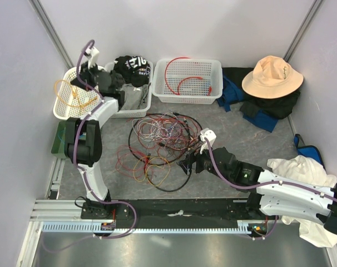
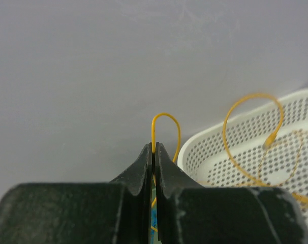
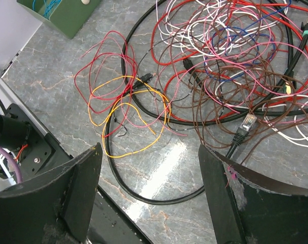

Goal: Untangle the cables

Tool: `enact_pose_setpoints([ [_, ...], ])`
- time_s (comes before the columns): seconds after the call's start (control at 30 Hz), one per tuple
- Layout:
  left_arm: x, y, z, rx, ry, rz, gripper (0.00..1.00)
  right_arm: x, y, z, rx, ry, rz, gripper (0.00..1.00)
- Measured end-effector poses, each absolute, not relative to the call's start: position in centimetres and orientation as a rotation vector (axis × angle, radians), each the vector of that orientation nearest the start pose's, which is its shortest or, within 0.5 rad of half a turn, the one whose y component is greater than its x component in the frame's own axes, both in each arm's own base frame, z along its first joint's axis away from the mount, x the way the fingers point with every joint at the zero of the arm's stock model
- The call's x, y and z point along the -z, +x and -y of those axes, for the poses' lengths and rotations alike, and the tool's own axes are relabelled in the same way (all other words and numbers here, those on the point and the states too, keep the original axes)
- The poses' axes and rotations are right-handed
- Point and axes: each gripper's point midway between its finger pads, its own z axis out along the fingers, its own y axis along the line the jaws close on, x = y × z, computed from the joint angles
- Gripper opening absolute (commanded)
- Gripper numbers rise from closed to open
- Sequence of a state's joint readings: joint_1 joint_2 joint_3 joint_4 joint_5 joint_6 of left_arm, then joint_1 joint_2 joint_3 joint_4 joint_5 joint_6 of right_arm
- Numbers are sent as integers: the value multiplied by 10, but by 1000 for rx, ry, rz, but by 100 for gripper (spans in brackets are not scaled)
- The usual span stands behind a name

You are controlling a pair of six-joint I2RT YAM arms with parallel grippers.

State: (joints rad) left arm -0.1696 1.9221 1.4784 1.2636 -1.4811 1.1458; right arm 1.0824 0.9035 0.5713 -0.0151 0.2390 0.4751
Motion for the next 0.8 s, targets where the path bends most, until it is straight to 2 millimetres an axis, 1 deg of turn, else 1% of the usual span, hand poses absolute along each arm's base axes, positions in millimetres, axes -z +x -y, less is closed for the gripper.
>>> enact_pose_setpoints([
  [0.03,-322,428,-104,-1337,-775,-1485,6,-178,174,-279,-811,-433,-1947,83],
  [0.1,-307,427,-100,-1361,-738,-1518,6,-178,174,-279,-816,-430,-1947,84],
  [0.2,-297,426,-97,-1356,-728,-1524,3,-179,173,-279,-824,-423,-1946,83],
  [0.27,-293,426,-98,-1349,-739,-1518,2,-180,173,-279,-827,-420,-1945,84],
  [0.4,-293,425,-111,-1345,-792,-1489,2,-180,173,-278,-833,-413,-1942,83],
  [0.53,-291,436,-129,-1370,-843,-1467,2,-175,172,-276,-821,-414,-1953,83],
  [0.6,-283,443,-136,-1403,-838,-1480,2,-174,173,-276,-817,-416,-1956,83],
  [0.67,-271,447,-141,-1444,-819,-1508,2,-170,173,-277,-805,-422,-1966,83],
  [0.73,-261,449,-142,-1481,-790,-1539,2,-163,174,-278,-788,-432,-1981,84],
  [0.8,-254,451,-142,-1510,-759,-1567,2,-157,175,-278,-771,-445,-1997,84],
])
